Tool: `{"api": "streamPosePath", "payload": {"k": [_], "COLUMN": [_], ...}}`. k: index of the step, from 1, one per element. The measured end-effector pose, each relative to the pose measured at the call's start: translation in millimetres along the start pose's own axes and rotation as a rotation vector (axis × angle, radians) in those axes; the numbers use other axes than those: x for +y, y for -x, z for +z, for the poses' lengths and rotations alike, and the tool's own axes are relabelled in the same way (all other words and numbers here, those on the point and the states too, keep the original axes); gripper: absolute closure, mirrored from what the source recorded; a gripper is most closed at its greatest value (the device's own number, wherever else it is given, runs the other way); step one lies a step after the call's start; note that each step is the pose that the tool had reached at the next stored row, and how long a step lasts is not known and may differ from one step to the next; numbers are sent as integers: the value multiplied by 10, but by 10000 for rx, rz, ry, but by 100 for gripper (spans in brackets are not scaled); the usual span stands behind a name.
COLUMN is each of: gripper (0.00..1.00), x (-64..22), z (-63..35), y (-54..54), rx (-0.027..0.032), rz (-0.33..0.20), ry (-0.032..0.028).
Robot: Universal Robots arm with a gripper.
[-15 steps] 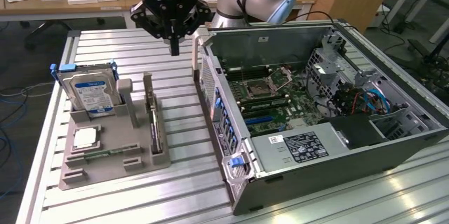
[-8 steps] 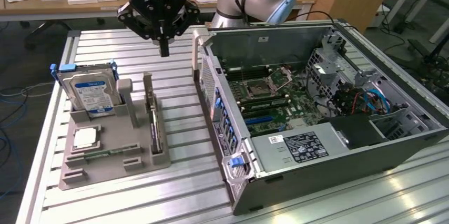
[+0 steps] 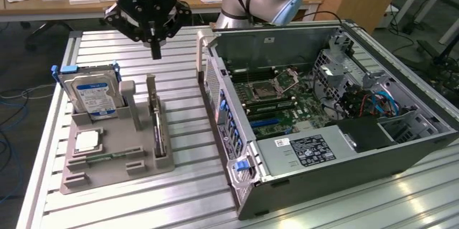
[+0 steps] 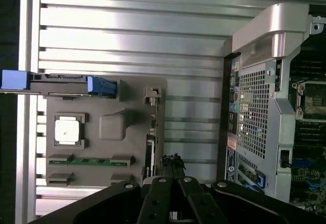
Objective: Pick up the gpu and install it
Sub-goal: 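Reach for the gpu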
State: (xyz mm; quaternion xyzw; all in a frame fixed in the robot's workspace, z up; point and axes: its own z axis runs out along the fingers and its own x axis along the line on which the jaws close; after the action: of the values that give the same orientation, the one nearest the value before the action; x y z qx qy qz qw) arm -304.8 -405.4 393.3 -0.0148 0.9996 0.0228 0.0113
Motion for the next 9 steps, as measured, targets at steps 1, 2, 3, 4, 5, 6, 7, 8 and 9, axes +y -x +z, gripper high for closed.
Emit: {"api": "streamPosePath", "payload": {"k": [1,2,3,4,5,6,7,8,9], "gripper": [89,89,89,89,89,89,89,89,89], "x": [0,-1,-1,-2,-2,-3,-4,-4,-5], "z": [-1,-2,-2,-2,-3,-4,-4,-5,-6], "y": [-25,-50,-74,-100,-125,-150,-174,-199,-223], "rx": [1,2,1,2,3,2,3,3,4], "rz": [-7,-15,-23,-31,-38,-46,-54,-62,-71], "ry": [0,0,0,1,1,1,1,1,1]}}
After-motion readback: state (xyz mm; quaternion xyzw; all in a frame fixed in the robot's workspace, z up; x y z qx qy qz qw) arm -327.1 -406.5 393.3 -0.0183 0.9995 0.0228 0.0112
